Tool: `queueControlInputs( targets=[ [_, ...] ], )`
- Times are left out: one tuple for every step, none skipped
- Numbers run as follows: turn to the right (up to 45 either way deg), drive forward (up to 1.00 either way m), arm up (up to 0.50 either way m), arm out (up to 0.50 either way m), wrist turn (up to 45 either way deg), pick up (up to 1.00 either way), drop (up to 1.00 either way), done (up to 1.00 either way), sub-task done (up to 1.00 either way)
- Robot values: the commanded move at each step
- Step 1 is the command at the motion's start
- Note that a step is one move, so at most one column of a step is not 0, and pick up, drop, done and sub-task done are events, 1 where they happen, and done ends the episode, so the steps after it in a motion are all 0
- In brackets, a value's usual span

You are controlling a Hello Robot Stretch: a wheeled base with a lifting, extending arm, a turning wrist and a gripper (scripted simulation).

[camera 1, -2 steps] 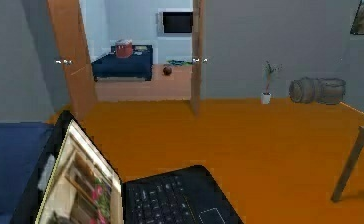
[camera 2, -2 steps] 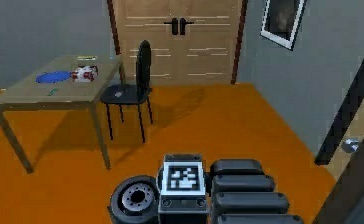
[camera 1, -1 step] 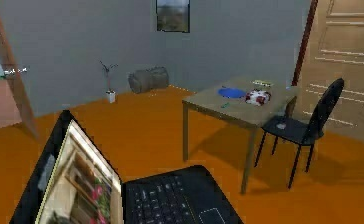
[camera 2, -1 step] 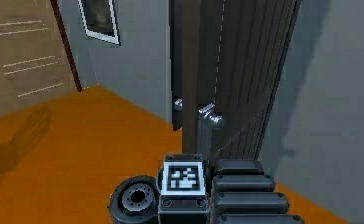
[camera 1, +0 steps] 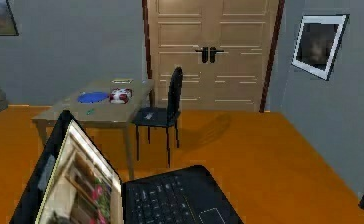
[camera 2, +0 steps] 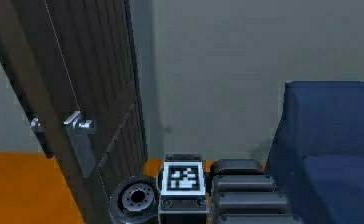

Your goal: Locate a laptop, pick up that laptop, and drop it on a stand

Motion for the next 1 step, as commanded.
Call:
queueControlInputs(
  targets=[
    [0.0, 0.75, 0.0, 0.0, 0.0, 0.0, 0.0, 0.0, 0.0]
  ],
)
